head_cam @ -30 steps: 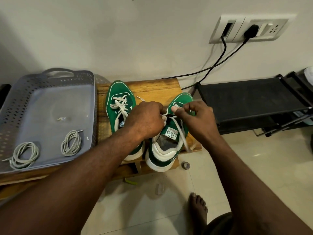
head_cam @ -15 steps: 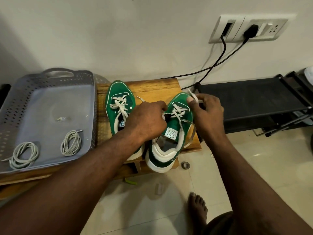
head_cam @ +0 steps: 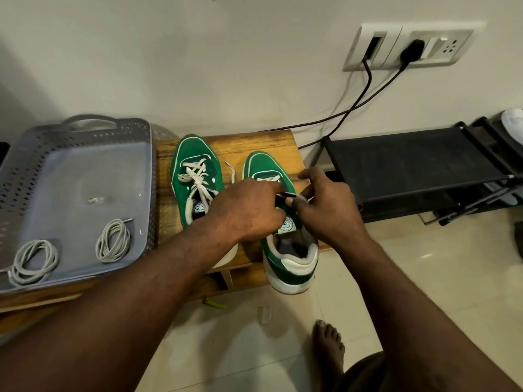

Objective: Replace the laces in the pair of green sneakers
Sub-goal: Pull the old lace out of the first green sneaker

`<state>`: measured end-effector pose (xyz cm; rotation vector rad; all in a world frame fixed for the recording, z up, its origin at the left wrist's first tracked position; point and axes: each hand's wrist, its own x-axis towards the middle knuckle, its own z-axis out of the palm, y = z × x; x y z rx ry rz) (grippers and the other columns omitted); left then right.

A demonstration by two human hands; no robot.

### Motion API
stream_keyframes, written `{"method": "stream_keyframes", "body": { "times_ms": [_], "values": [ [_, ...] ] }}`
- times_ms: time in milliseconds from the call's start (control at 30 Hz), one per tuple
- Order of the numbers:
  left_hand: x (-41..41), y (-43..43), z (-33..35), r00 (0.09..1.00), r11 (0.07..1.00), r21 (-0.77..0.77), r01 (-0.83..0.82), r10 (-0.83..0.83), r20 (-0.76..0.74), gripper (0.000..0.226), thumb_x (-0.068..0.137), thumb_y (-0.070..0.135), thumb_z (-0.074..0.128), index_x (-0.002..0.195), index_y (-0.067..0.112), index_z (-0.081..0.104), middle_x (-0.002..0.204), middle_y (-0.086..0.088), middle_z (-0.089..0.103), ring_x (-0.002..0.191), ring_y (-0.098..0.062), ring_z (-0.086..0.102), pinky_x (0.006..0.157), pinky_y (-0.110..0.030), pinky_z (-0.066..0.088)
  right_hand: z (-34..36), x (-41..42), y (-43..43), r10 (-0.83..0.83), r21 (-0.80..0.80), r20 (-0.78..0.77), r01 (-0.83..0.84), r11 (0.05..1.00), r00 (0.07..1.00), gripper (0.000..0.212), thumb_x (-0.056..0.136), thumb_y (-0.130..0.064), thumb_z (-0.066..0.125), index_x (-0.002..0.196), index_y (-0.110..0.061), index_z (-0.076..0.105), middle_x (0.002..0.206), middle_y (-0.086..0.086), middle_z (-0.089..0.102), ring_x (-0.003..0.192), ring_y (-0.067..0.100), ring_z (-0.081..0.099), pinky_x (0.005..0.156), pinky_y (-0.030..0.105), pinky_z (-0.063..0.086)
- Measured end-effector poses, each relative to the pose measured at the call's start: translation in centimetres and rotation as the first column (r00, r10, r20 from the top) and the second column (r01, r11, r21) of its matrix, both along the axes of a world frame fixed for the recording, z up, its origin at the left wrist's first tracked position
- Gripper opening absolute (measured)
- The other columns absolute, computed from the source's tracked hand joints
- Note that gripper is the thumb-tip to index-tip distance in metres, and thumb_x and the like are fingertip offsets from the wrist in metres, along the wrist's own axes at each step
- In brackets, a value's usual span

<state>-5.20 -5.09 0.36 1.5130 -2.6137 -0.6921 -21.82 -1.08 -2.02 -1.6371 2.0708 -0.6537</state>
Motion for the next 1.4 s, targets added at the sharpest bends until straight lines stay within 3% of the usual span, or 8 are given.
{"method": "stream_keyframes", "body": {
  "times_ms": [133, 400, 733, 933, 1033, 1167, 1233, 1400],
  "values": [
    [-0.3, 0.3, 0.1, 1.0, 1.0, -0.008, -0.002, 0.002, 0.011, 0.056, 0.095, 0.037, 0.059, 0.15, 0.034, 0.052, 0.105, -0.002, 0.07, 0.074, -0.014, 0.055, 0.074, -0.031, 0.052, -0.3, -0.1, -0.4, -0.126, 0.001, 0.081, 0.126, 0.992, 0.989, 0.041, 0.093, -0.031, 0.078, 0.13, -0.031, 0.06, 0.094, -0.008, 0.068, 0.087, 0.009, 0.067, 0.079, 0.041, 0.064],
    [-0.6, 0.7, -0.1, 0.997, 0.999, -0.036, 0.001, 0.002, 0.082, 0.036, 0.096, 0.039, 0.055, 0.124, 0.018, 0.066, 0.079, 0.003, 0.054, 0.08, -0.018, 0.06, 0.067, -0.033, 0.046, -0.4, 1.0, -0.2, -0.135, 0.005, -0.01, 0.135, 0.991, 0.991, 0.033, 0.1, -0.029, 0.069, 0.132, -0.033, 0.059, 0.108, -0.004, 0.071, 0.086, 0.012, 0.067, 0.073, 0.038, 0.062],
    [-0.3, 0.0, 0.4, 0.978, 0.96, 0.214, -0.179, 0.197, -0.067, 0.025, 0.082, 0.023, 0.074, 0.082, 0.032, 0.05, 0.101, 0.0, 0.056, 0.083, -0.019, 0.057, 0.062, -0.029, 0.039, 0.2, 1.0, -0.2, -0.156, 0.035, -0.085, 0.159, 0.987, 0.984, 0.03, 0.102, -0.028, 0.066, 0.131, -0.032, 0.061, 0.116, 0.001, 0.072, 0.092, 0.019, 0.067, 0.075, 0.039, 0.06],
    [0.0, 0.1, 1.5, 0.982, 0.944, 0.324, -0.056, 0.11, -0.151, 0.025, 0.086, 0.003, 0.068, 0.103, 0.021, 0.065, 0.103, 0.001, 0.061, 0.098, -0.021, 0.061, 0.079, -0.037, 0.055, 0.0, 1.1, -0.1, -0.143, 0.05, -0.121, 0.15, 0.987, 0.982, 0.032, 0.101, -0.024, 0.067, 0.131, -0.034, 0.061, 0.114, 0.0, 0.073, 0.089, 0.017, 0.066, 0.066, 0.032, 0.054],
    [0.0, 0.4, 2.2, 0.963, 0.898, 0.435, -0.071, 0.175, -0.203, 0.036, 0.09, -0.005, 0.059, 0.112, 0.021, 0.068, 0.106, -0.002, 0.066, 0.096, -0.02, 0.064, 0.07, -0.033, 0.054, 0.1, 1.1, -0.1, -0.141, 0.062, -0.155, 0.152, 0.986, 0.978, 0.033, 0.101, -0.024, 0.068, 0.131, -0.034, 0.061, 0.112, 0.0, 0.072, 0.089, 0.018, 0.065, 0.063, 0.03, 0.047],
    [0.4, 0.2, 2.2, 0.923, 0.855, 0.507, -0.109, 0.277, -0.268, 0.029, 0.082, -0.012, 0.068, 0.084, 0.017, 0.066, 0.085, -0.002, 0.064, 0.081, -0.021, 0.065, 0.068, -0.04, 0.059, 0.3, 1.0, -0.1, -0.144, 0.06, -0.186, 0.157, 0.986, 0.972, 0.035, 0.1, -0.024, 0.068, 0.132, -0.034, 0.06, 0.113, 0.0, 0.072, 0.091, 0.02, 0.066, 0.069, 0.034, 0.055],
    [0.6, 0.0, 2.2, 0.908, 0.857, 0.495, -0.141, 0.312, -0.28, 0.024, 0.08, -0.004, 0.077, 0.08, 0.017, 0.065, 0.084, -0.004, 0.067, 0.085, -0.027, 0.07, 0.081, -0.052, 0.063, 0.4, 0.9, -0.1, -0.147, 0.051, -0.187, 0.159, 0.986, 0.971, 0.035, 0.1, -0.023, 0.068, 0.133, -0.033, 0.059, 0.114, 0.001, 0.072, 0.091, 0.02, 0.067, 0.072, 0.038, 0.059],
    [0.0, 0.4, 1.6, 0.961, 0.962, 0.19, -0.197, 0.228, -0.156, 0.025, 0.092, 0.05, 0.073, 0.08, 0.028, 0.073, 0.08, 0.007, 0.071, 0.083, -0.012, 0.066, 0.073, -0.034, 0.053, 0.3, 1.4, -0.1, -0.123, 0.035, -0.217, 0.134, 0.99, 0.968, 0.034, 0.1, -0.024, 0.067, 0.132, -0.032, 0.059, 0.112, 0.001, 0.073, 0.092, 0.019, 0.067, 0.07, 0.035, 0.057]
  ]
}}
